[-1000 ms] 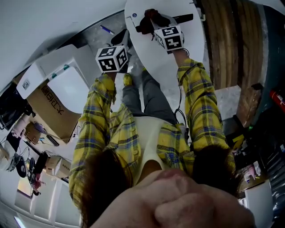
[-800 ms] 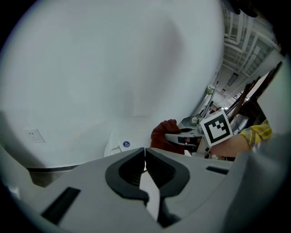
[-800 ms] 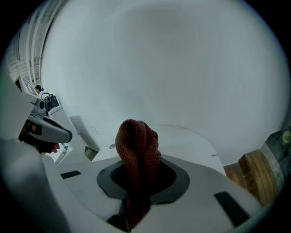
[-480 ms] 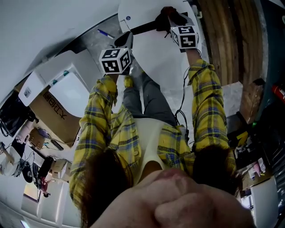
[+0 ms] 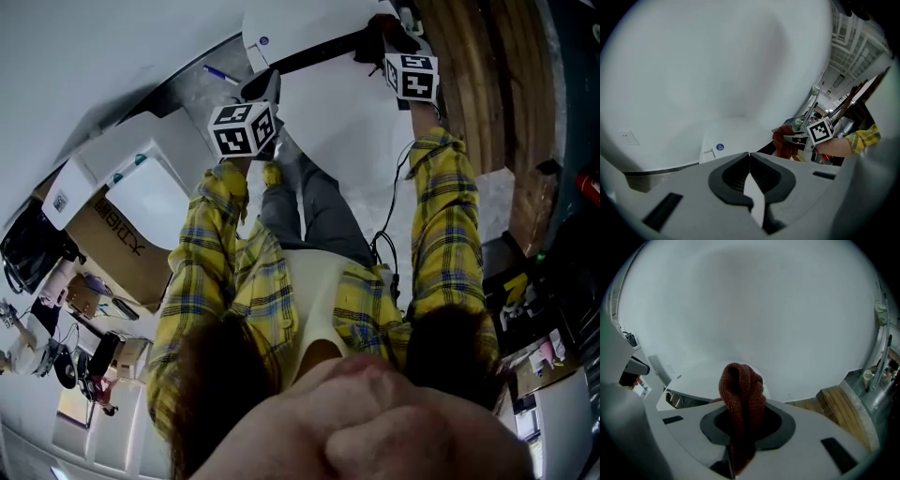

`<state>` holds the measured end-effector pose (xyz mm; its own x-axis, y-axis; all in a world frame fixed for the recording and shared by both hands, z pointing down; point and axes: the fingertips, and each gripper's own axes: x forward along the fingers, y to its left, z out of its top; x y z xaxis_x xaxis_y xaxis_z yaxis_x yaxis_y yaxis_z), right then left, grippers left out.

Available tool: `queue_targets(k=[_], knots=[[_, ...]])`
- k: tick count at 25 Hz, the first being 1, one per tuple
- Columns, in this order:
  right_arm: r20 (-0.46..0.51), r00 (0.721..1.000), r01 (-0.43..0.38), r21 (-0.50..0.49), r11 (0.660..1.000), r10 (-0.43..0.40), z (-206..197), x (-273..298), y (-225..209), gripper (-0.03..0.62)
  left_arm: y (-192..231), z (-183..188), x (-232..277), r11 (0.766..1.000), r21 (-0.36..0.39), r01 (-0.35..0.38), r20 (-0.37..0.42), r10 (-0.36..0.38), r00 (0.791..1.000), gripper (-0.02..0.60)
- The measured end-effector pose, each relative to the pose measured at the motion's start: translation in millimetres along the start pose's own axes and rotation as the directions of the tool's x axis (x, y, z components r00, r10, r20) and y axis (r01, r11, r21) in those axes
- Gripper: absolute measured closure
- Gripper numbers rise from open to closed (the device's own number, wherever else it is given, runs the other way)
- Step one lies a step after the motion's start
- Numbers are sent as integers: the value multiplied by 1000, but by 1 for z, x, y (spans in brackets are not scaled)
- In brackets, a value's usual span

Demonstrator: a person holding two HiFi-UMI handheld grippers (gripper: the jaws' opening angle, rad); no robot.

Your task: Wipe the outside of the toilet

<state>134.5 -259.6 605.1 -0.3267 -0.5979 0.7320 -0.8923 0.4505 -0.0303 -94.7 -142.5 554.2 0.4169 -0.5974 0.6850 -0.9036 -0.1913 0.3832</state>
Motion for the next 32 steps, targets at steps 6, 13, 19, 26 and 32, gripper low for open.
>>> queue_targets(k=[6,13,19,26,32], knots=[[-4,999,46,26,999,-46,-7,-13,-18,508,-1,1,0,1000,-19,10,4,-10,1000,569],[85,996,-17,45,999,13,5,-59,11,508,-1,8,-8,999,-26,19,37,-18,999,569],[161,979,-134,60,989,123,14,-92,72,508,7,6,-22,1000,-6,-14,59,15,998,569],[176,938,-307,20,952,298,15,-98,155,508,19,-4,-40,997,-28,-70,87,72,994,569],[131,901,-418,2,908,415,4,-77,217,508,29,-21,-49,993,-52,-110,86,114,990,569]])
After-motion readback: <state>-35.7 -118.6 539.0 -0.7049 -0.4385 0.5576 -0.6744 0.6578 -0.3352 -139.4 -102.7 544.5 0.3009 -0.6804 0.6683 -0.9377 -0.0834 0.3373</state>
